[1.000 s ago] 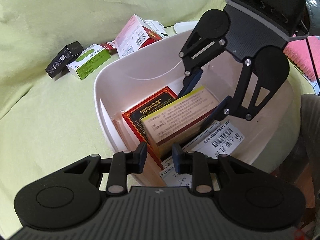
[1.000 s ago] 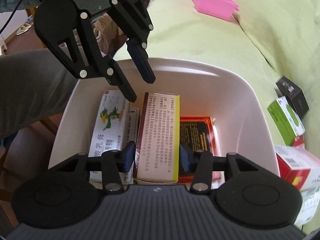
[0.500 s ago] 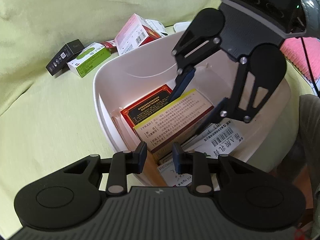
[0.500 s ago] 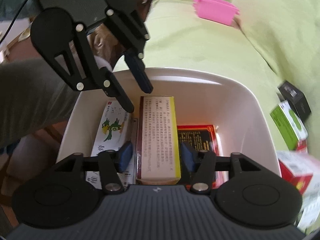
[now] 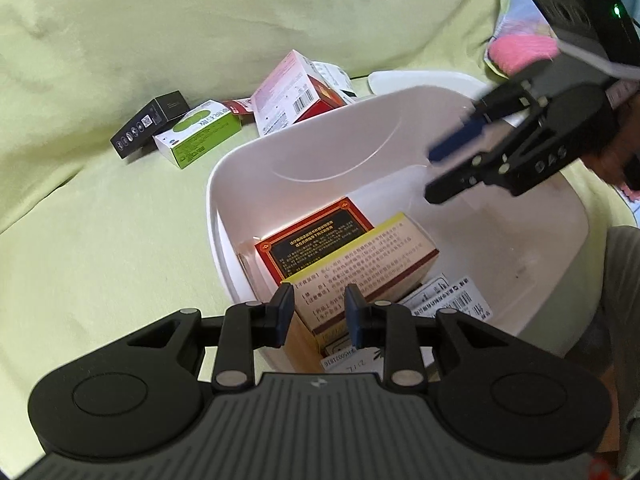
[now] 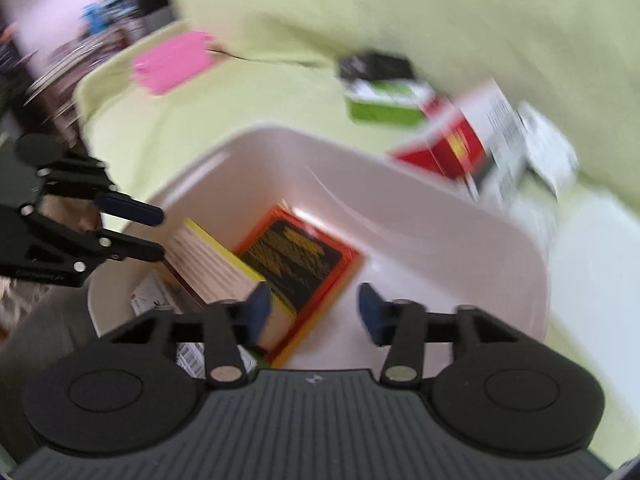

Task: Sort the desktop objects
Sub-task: 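Raise the right gripper out of the bin and swing toward remaining boxes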

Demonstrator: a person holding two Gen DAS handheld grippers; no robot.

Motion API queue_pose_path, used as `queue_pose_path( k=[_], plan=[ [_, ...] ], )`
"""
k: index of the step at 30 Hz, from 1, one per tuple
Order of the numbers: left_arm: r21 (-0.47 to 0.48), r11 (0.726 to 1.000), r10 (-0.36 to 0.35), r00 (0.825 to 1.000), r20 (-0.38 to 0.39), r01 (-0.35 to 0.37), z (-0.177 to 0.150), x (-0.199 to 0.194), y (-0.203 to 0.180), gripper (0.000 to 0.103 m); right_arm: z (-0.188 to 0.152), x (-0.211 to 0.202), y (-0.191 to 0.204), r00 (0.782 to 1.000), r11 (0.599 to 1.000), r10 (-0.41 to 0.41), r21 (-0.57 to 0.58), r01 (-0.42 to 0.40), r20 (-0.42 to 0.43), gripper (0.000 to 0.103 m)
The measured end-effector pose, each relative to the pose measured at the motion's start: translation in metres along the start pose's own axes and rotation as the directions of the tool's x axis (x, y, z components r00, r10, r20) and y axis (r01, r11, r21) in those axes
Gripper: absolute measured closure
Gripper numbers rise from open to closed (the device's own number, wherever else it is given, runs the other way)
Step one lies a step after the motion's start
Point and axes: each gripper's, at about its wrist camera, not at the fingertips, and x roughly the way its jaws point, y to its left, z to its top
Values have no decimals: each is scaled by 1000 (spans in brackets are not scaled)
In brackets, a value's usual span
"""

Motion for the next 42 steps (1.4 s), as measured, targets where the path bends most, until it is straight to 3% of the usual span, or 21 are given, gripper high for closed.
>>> queue_pose_path(
  k=[6, 12, 18, 21, 25, 30, 36, 42],
  plan=[
    [-30, 1000, 2, 1000, -4, -2, 2, 5, 2, 70, -14, 6, -2, 999, 991, -6, 131, 11, -36, 67],
    [-48, 999, -2, 1000, -16, 1, 0, 11, 3, 70, -10, 24, 17, 998, 992, 15, 126, -9, -54, 68],
    [-71, 997, -7, 1000, -15, 6, 0, 10, 4, 70, -13, 21, 18, 998, 987, -25, 156, 34, -58, 68],
    [-90, 996, -7, 1000, 0, 7, 1, 3, 1, 70, -15, 7, 15, 996, 976, -79, 199, 84, -33, 53],
    [-129, 992, -1, 999, 41, 6, 2, -14, -7, 67, -22, -25, 16, 992, 953, -120, 285, 105, 36, 24],
    [-186, 982, -8, 995, 101, 27, -7, -41, -21, 51, -31, -68, 28, 976, 922, -183, 366, 129, 117, 11],
    [-225, 972, -26, 986, 167, 64, -15, -71, -28, 47, -43, -111, 54, 949, 888, -229, 447, 113, 215, 4],
    [-179, 982, -23, 981, 194, 58, -18, -100, -42, 43, -56, -143, 85, 915, 893, -243, 443, 82, 321, 1]
  ],
)
